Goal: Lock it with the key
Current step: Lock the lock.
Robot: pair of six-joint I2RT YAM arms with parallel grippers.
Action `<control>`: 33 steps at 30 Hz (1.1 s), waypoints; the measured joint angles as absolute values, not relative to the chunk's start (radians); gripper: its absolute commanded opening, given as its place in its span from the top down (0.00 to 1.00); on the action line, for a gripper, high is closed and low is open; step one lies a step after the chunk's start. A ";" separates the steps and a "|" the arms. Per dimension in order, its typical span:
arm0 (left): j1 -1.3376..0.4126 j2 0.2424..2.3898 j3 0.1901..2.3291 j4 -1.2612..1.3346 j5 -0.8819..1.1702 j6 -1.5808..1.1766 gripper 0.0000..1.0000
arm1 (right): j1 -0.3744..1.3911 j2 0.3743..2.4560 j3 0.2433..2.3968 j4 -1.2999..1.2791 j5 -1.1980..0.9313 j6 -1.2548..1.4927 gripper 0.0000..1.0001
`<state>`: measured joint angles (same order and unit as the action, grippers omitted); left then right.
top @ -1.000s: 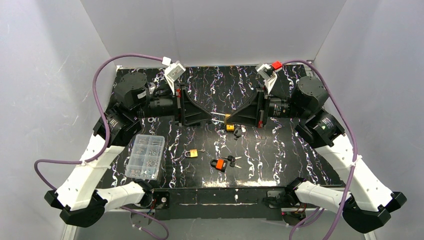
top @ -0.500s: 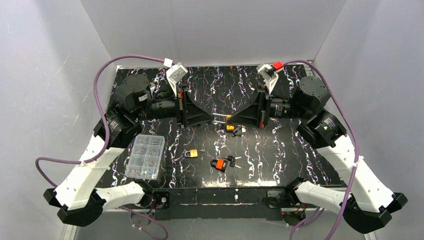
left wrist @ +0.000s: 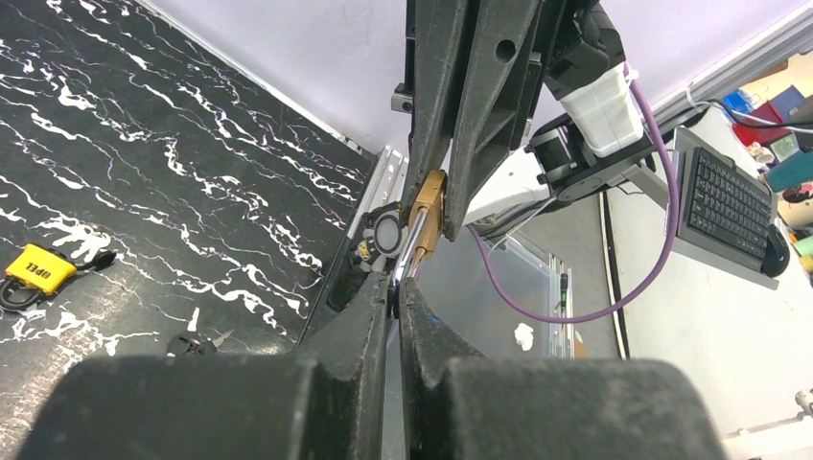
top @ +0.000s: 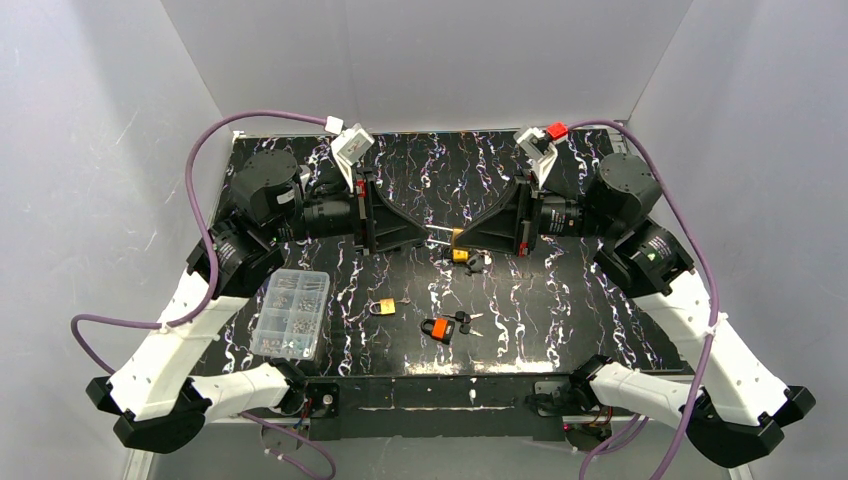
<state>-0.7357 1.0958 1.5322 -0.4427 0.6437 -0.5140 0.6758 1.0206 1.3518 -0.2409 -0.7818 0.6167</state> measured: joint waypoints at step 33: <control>-0.781 1.047 1.447 -0.377 0.321 -0.593 1.00 | 0.570 0.911 1.156 -0.125 -0.668 0.601 0.26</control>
